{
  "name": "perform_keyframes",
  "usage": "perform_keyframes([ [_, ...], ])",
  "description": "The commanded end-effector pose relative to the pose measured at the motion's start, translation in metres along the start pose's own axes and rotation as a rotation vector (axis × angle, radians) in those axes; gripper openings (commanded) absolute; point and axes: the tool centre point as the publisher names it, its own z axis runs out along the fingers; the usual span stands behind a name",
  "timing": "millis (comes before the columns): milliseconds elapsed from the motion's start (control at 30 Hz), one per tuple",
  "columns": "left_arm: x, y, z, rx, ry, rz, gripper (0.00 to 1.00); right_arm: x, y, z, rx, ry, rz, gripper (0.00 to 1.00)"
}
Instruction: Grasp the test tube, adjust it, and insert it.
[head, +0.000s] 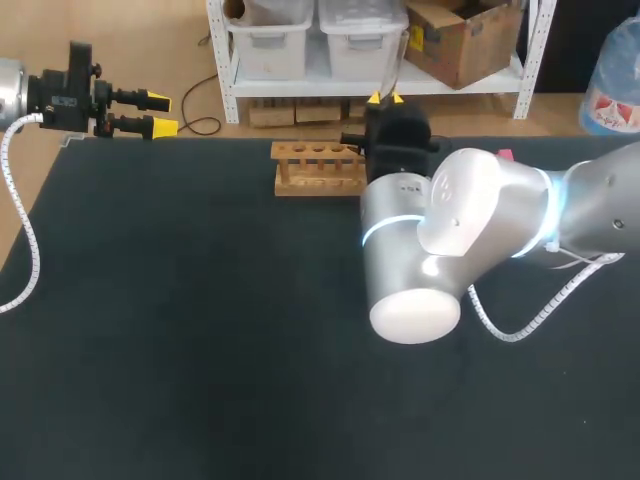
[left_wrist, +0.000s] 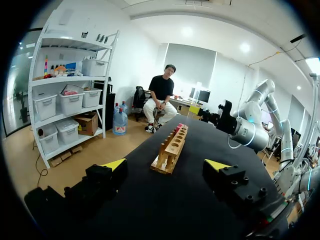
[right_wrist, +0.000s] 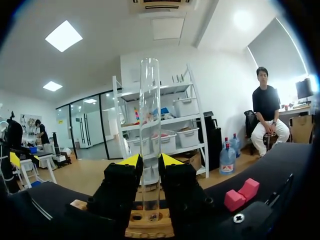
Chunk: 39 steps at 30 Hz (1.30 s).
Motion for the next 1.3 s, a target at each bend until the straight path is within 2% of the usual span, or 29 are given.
perform_keyframes([
  [33,0.001,0.001,0.000,0.001,-0.003,0.003,1.00,-0.001,-0.004,0.000,-0.229,-0.001,0.000,0.00],
  [733,0.001,0.001,0.000,0.001,-0.003,0.003,1.00,0.018,-0.006,0.010,-0.274,0.036,-0.021,0.00],
  [1300,0.001,0.001,0.000,0.001,-0.003,0.003,1.00,0.040,-0.006,0.007,-0.295,0.088,-0.023,0.00],
])
